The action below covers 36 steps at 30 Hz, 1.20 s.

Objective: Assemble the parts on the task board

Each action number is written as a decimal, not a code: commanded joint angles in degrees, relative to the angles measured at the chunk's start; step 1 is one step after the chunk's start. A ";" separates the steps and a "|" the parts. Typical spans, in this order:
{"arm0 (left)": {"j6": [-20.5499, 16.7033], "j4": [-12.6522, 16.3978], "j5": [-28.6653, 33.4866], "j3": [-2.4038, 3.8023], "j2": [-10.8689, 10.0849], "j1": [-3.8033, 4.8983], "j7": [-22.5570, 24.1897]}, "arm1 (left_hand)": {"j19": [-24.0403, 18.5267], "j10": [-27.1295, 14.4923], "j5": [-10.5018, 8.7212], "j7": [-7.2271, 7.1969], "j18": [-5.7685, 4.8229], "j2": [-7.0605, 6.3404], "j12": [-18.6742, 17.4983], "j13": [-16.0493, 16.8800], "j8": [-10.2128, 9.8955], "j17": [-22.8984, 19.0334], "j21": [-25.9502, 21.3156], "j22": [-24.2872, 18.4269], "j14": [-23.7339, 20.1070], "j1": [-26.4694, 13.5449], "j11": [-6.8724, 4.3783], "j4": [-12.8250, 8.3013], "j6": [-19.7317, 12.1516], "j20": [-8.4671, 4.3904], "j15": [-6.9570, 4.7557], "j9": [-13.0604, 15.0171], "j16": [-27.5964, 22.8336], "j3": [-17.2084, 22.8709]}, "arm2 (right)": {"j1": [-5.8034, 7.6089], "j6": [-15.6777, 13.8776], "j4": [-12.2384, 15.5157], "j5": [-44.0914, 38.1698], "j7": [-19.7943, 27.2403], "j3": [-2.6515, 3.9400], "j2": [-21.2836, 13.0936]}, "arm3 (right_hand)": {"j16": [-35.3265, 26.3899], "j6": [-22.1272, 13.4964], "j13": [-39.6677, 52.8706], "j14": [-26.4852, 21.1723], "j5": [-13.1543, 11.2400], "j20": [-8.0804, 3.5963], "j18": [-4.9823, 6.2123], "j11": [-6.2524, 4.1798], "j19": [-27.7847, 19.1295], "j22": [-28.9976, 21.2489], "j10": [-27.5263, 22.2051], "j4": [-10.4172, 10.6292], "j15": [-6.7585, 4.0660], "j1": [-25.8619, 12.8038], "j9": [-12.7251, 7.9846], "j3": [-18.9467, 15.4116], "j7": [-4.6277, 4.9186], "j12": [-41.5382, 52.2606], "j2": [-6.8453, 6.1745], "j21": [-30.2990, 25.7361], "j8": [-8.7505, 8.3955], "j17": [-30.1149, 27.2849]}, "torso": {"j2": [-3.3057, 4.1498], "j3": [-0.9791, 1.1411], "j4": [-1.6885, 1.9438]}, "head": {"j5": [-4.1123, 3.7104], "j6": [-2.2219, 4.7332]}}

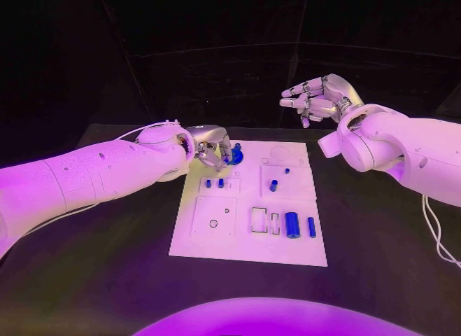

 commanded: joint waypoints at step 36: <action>6.70 -1.34 1.84 0.01 -0.50 -0.17 -2.22 | 0.27 0.62 0.11 -0.16 -1.11 -0.29 -0.78 -0.02 -0.49 -0.34 0.41 0.34 1.30 -1.04 0.03 0.04 0.53 -0.21 -0.36 -0.02 0.27 0.41 | 0.09 0.42 -0.13 -0.16 0.25 0.04 0.14 | -0.02 -0.40 0.06 -0.20 0.30 0.15 0.27 -0.03 -0.36 0.06 -0.37 -0.25 0.05 -0.50 -0.01 0.16 -0.07 0.01 -0.09 -0.13 0.27 0.07 | 0.06 -0.01 -0.20 | 0.44 -0.38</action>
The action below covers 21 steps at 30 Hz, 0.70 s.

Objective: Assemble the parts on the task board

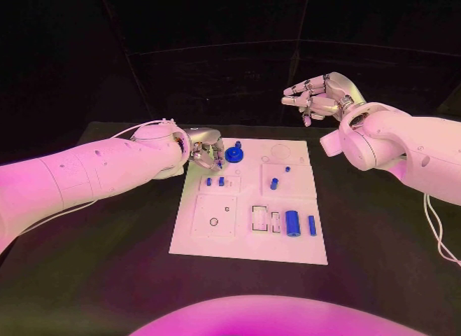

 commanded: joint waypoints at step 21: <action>1.54 -1.12 0.29 0.00 0.89 -0.10 -1.09 | 0.24 0.12 0.07 0.11 -1.14 -0.02 -0.65 -0.04 -0.55 -0.19 0.31 0.25 1.27 -0.72 0.08 -0.04 0.16 -0.20 -0.33 -0.06 0.26 0.49 | 0.10 0.37 0.02 -0.15 0.34 0.04 0.12 | -0.02 -0.40 0.07 -0.20 0.30 0.15 0.26 -0.03 -0.36 0.07 -0.37 -0.25 0.05 -0.50 -0.01 0.16 -0.07 0.01 -0.09 -0.13 0.27 0.08 | -0.01 -0.01 0.00 | 0.06 -0.18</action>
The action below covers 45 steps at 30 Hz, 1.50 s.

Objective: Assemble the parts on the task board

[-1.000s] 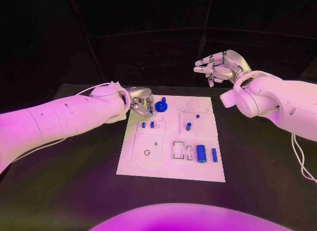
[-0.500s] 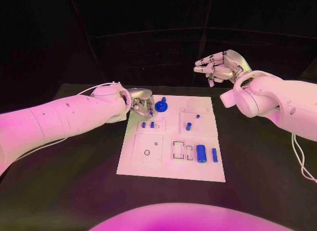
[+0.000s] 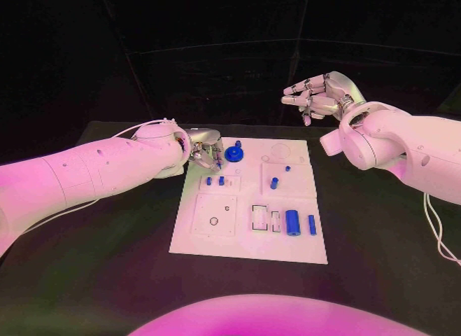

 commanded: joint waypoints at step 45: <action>0.65 -0.61 0.21 -0.01 0.57 -0.06 -0.55 | -0.41 -3.39 0.00 0.82 -1.02 -2.07 -4.74 -0.32 -4.75 -1.55 -0.16 0.19 0.92 -2.29 1.31 -0.19 -4.77 0.65 0.66 -0.44 0.07 0.50 | 0.11 0.68 -0.18 -0.34 -0.10 0.04 0.04 | -0.52 -0.52 -0.78 -0.45 0.34 0.19 0.44 0.00 -0.92 -0.75 -0.97 -0.36 0.08 -0.70 -0.01 0.23 -0.04 -0.42 -0.12 -0.62 0.35 -0.64 | -0.01 0.01 0.03 | -0.08 -0.14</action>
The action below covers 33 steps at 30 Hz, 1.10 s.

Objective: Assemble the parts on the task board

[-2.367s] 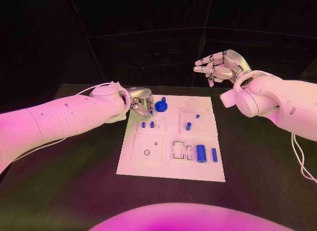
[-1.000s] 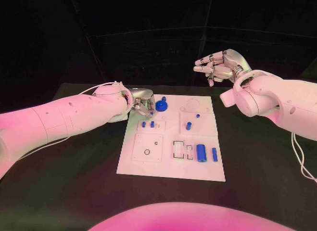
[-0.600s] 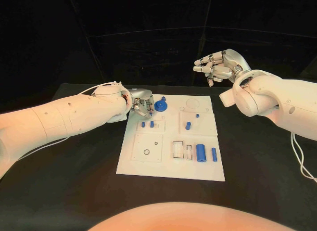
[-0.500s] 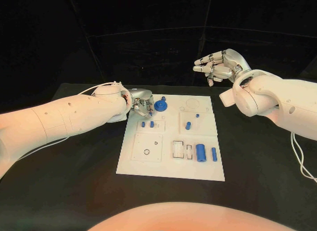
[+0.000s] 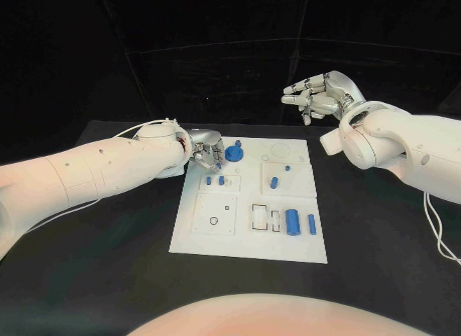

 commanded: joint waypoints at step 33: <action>-13.58 5.34 33.61 1.22 -9.41 0.08 14.20 | -3.40 0.82 0.04 0.92 1.34 0.71 0.01 0.40 0.03 -4.07 -9.06 -7.93 -0.19 -0.75 0.33 0.48 0.80 0.91 0.82 0.54 -1.53 0.18 | -2.35 12.60 -1.50 -53.79 -12.40 0.03 -1.21 | -0.02 4.67 -35.23 2.43 -1.23 -0.14 -1.15 0.33 5.77 9.04 4.05 -13.98 -0.01 -0.62 -0.20 3.55 -0.55 -41.41 1.98 6.04 -0.08 -0.18 | 0.01 0.03 0.01 | -2.06 1.41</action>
